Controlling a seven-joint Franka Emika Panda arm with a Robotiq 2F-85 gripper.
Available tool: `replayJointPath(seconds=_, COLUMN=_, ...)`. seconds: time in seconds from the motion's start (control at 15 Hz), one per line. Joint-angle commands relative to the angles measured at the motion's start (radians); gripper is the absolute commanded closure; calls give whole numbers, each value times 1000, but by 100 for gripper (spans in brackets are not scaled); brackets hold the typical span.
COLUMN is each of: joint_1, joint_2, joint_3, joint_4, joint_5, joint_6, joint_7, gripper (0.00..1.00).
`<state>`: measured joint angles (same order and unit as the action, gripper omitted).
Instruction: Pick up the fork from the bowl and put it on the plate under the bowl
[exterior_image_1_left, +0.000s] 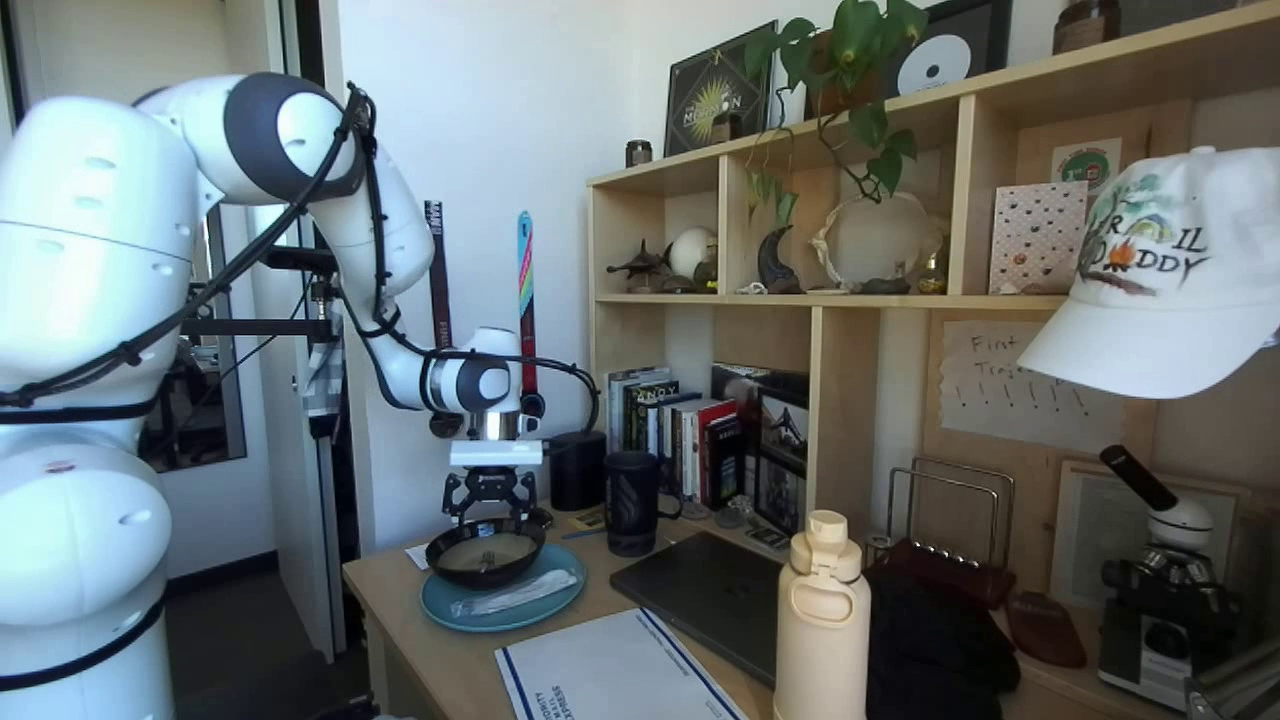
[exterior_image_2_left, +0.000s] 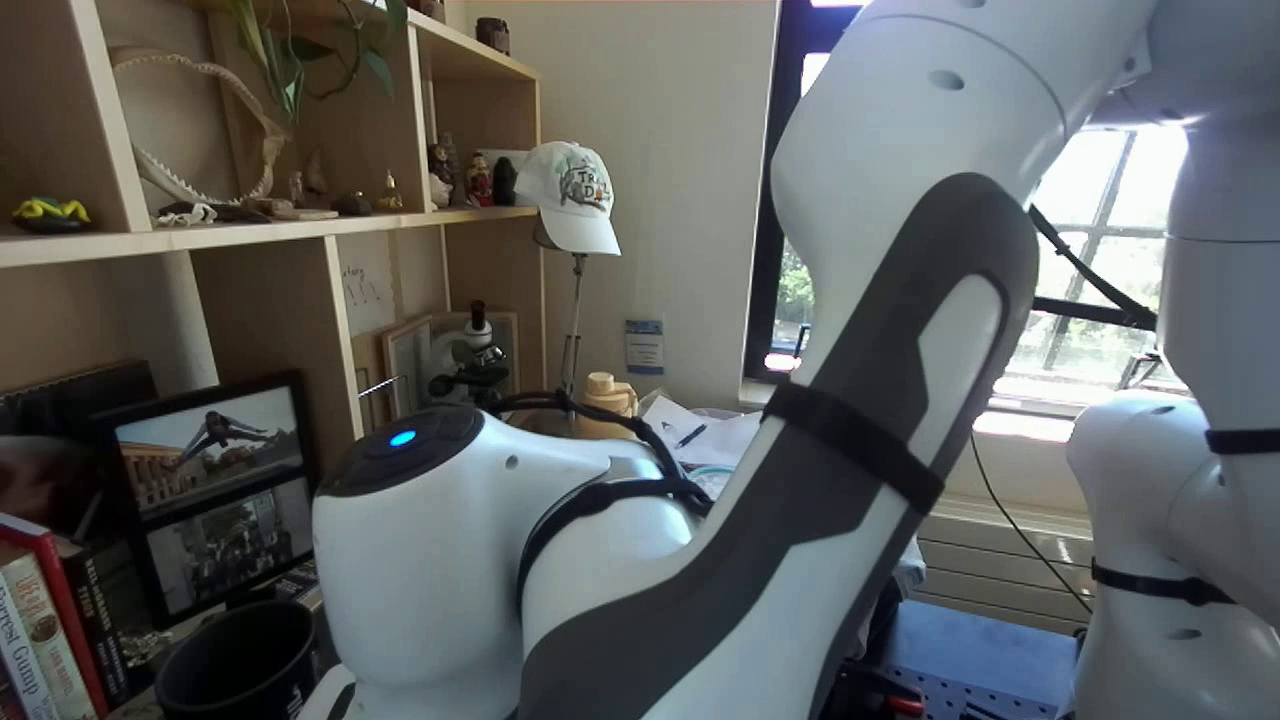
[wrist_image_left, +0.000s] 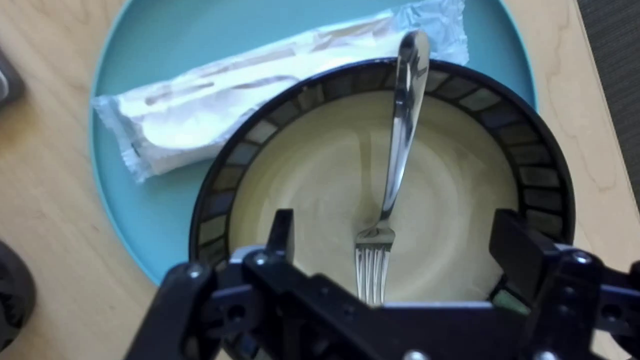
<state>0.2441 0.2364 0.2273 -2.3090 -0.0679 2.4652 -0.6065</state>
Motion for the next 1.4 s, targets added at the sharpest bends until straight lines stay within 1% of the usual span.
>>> replayJointPath(seconds=0.0, joint_1=-24, joint_2=46, joint_3=26, joint_4=35, joint_5=-8, joint_6=-4, joint_7=-2, gripper=0)
replayJointPath(seconds=0.07, joint_1=-34, joint_2=52, joint_3=37, joint_4=36, joint_5=13, joint_6=9, joint_7=-28, gripper=0)
replayJointPath(seconds=0.6, joint_1=-65, joint_2=75, joint_3=89, joint_4=47, joint_5=50, joint_6=-35, joint_7=-39, gripper=0)
replayJointPath(seconds=0.8, joint_1=-68, joint_2=77, joint_3=95, joint_4=47, joint_5=57, joint_6=-68, joint_7=-33, gripper=0)
replayJointPath(seconds=1.07, joint_1=-67, joint_2=73, joint_3=88, joint_4=54, joint_5=47, joint_6=-146, joint_7=-23, gripper=1)
replayJointPath(seconds=1.13, joint_1=-68, joint_2=75, joint_3=87, joint_4=57, joint_5=48, joint_6=-166, joint_7=-24, gripper=17)
replayJointPath(seconds=1.2, joint_1=-67, joint_2=78, joint_3=86, joint_4=60, joint_5=47, joint_6=-179, joint_7=-22, gripper=26)
replayJointPath(seconds=1.27, joint_1=-66, joint_2=80, joint_3=85, joint_4=65, joint_5=45, joint_6=-193, joint_7=-21, gripper=31)
replayJointPath(seconds=1.33, joint_1=-66, joint_2=82, joint_3=84, joint_4=68, joint_5=45, joint_6=-201, joint_7=-21, gripper=40)
